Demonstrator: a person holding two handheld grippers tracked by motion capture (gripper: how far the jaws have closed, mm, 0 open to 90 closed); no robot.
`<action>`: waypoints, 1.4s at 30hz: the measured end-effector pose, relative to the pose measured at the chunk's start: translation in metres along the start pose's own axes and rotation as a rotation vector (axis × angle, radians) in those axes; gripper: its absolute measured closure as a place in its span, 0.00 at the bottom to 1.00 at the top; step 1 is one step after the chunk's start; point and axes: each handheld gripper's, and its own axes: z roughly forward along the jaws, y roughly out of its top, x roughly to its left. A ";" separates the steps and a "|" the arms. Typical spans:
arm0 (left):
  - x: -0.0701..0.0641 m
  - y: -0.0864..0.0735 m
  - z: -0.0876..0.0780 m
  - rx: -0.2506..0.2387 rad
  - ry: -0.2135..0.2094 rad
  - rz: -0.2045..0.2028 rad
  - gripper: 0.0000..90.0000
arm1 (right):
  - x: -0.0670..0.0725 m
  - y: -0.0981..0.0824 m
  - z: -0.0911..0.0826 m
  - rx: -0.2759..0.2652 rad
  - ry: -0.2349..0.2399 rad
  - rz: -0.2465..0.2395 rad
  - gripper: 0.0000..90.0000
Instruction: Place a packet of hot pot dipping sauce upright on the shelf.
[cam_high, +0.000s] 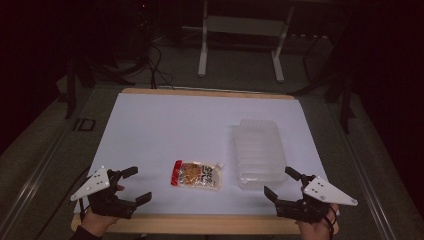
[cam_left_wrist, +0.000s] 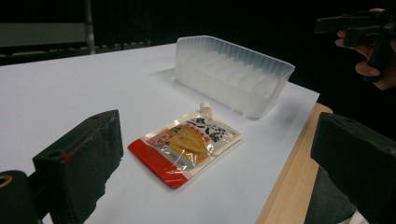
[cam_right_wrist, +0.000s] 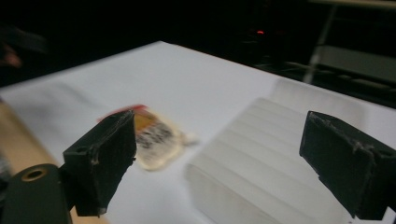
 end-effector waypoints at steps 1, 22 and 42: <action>0.000 0.000 0.000 0.006 -0.002 -0.001 0.03 | 0.000 0.000 0.000 0.000 -0.016 -0.018 0.12; 0.001 0.014 0.022 0.096 -0.070 0.038 0.03 | 0.012 0.001 0.004 -0.010 0.021 0.000 0.12; -0.006 0.005 0.024 0.132 -0.066 0.059 0.03 | 0.010 -0.001 0.007 0.006 0.021 -0.006 0.12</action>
